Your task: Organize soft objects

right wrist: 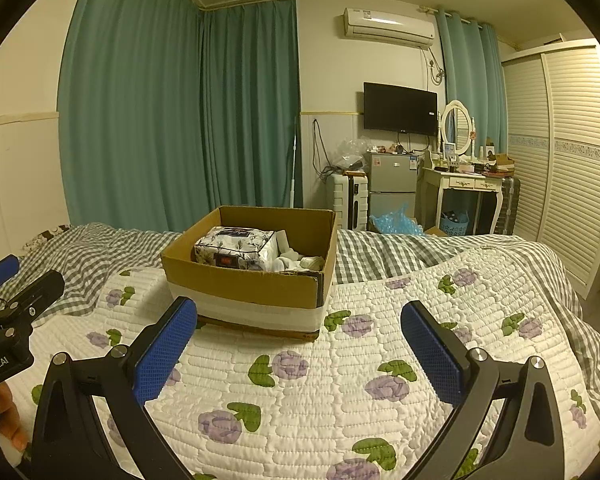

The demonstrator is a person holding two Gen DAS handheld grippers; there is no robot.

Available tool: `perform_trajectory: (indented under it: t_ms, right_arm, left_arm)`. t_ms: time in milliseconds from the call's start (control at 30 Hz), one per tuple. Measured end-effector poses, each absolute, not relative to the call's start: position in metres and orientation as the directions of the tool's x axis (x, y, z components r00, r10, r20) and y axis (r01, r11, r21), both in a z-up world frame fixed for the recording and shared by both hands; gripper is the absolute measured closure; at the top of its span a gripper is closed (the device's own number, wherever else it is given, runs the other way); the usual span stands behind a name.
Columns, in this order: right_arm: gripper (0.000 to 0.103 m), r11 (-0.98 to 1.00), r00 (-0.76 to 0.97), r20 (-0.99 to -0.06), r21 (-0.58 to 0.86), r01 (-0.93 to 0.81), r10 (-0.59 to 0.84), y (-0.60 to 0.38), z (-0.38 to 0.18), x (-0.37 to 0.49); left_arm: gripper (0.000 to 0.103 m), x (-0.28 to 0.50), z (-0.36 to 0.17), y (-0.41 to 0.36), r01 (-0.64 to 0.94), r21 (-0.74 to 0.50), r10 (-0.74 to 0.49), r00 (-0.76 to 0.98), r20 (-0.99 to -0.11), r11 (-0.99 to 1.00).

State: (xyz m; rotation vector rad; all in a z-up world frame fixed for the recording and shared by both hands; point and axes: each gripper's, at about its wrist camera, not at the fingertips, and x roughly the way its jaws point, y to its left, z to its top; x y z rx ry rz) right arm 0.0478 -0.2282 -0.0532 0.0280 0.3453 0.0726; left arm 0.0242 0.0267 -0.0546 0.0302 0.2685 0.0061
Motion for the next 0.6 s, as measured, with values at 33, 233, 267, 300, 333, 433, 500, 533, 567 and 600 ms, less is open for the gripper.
perform_trajectory:
  t_ms: [33, 233, 267, 300, 333, 433, 500, 533, 567, 600]
  right_arm:
    - [0.000, 0.997, 0.939, -0.337, 0.040, -0.066, 0.076, -0.2281, -0.0531, 0.0477]
    - [0.000, 0.997, 0.938, -0.337, 0.041, -0.067, 0.076, -0.2285, -0.0531, 0.0477]
    - [0.000, 0.997, 0.938, -0.337, 0.040, -0.067, 0.077, -0.2282, -0.0530, 0.0479]
    - [0.000, 0.997, 0.938, -0.338, 0.040, -0.067, 0.077, -0.2281, -0.0534, 0.0478]
    - [0.000, 0.997, 0.938, -0.339, 0.040, -0.066, 0.076, -0.2281, -0.0537, 0.0476]
    - [0.000, 0.997, 0.938, -0.340, 0.040, -0.066, 0.076, -0.2274, -0.0541, 0.0477]
    - [0.000, 0.997, 0.937, -0.340, 0.042, -0.068, 0.079, -0.2276, -0.0542, 0.0478]
    - [0.000, 0.997, 0.937, -0.341, 0.042, -0.067, 0.077, -0.2275, -0.0546, 0.0478]
    - [0.000, 0.997, 0.936, -0.342, 0.042, -0.066, 0.076, -0.2275, -0.0552, 0.0481]
    - [0.000, 0.997, 0.936, -0.343, 0.043, -0.066, 0.076, -0.2275, -0.0555, 0.0480]
  left_arm:
    - [0.002, 0.0245, -0.0547, 0.0268, -0.002, 0.031, 0.010, 0.964, -0.266, 1.000]
    - [0.002, 0.0242, -0.0546, 0.0266, -0.003, 0.030, 0.011, 0.964, -0.267, 1.000]
    - [0.002, 0.0242, -0.0545, 0.0268, -0.001, 0.030, 0.009, 0.964, -0.267, 1.000]
    - [0.002, 0.0242, -0.0545, 0.0268, 0.000, 0.030, 0.008, 0.964, -0.267, 1.000]
    - [0.002, 0.0237, -0.0545, 0.0263, -0.002, 0.030, 0.010, 0.963, -0.268, 1.000]
    - [0.002, 0.0229, -0.0547, 0.0257, -0.005, 0.029, 0.012, 0.963, -0.268, 1.000]
    - [0.002, 0.0230, -0.0546, 0.0259, -0.005, 0.031, 0.013, 0.964, -0.267, 1.000]
    - [0.002, 0.0232, -0.0545, 0.0261, -0.006, 0.031, 0.014, 0.964, -0.267, 1.000]
    - [0.002, 0.0228, -0.0543, 0.0255, -0.009, 0.031, 0.017, 0.964, -0.266, 0.999]
    - [0.002, 0.0223, -0.0544, 0.0250, -0.009, 0.030, 0.017, 0.964, -0.267, 0.999]
